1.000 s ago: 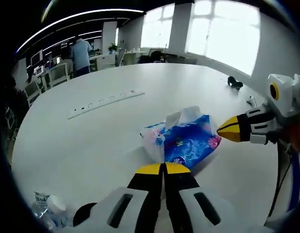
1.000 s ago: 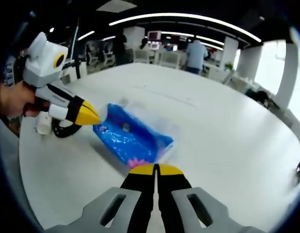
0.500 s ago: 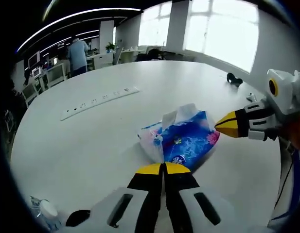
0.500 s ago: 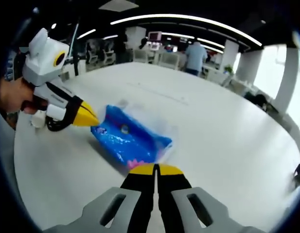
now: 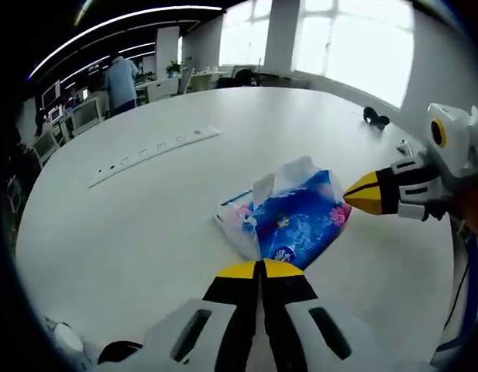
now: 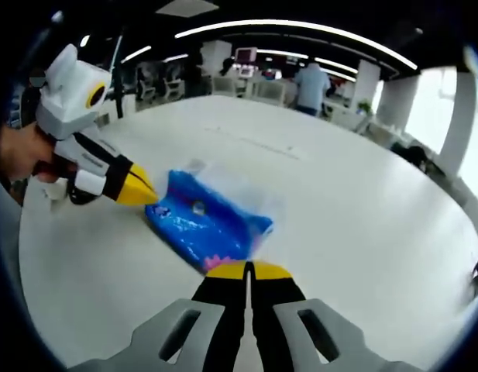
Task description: Arrange the tabletop items into an orderly group along one side of the table until the central work area is clear of visible clutter.
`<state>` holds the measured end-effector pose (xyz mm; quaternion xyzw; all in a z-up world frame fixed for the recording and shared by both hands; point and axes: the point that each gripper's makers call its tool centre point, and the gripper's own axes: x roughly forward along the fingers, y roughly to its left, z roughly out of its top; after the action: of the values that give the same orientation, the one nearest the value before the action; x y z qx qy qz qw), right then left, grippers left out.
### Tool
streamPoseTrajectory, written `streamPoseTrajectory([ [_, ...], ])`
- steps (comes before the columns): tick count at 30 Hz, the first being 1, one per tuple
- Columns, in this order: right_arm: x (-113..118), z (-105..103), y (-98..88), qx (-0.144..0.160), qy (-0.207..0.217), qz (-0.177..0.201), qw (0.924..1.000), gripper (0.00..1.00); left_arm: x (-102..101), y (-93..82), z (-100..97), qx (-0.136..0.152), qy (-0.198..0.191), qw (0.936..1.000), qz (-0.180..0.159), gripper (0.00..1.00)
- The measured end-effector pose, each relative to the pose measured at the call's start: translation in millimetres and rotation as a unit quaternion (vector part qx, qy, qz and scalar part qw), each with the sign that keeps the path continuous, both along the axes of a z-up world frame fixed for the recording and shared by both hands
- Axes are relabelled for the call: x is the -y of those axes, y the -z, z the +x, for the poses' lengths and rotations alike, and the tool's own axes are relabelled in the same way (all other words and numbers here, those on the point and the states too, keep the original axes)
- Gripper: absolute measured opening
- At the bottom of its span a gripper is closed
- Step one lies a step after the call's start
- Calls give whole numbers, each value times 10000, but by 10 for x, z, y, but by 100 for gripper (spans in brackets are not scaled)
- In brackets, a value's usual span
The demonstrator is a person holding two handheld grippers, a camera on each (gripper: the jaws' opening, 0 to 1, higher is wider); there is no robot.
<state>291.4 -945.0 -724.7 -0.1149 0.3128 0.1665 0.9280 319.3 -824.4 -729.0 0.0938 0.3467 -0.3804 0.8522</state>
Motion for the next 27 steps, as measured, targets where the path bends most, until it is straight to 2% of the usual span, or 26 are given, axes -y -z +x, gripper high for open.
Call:
streamPoseTrajectory([
  [14,44,103,1,37,-8,-79,10000,0,36,34,127,-2,-9,10000,85,0],
  [21,60,142,23,0,68,-61,10000,0,49,31,149,178,204,9993,273,2],
  [24,72,159,-3,60,106,-100,9999,5,44,26,149,196,185,9992,292,14],
  [27,78,168,-30,109,213,-5,9997,16,23,43,148,214,128,9990,363,33],
])
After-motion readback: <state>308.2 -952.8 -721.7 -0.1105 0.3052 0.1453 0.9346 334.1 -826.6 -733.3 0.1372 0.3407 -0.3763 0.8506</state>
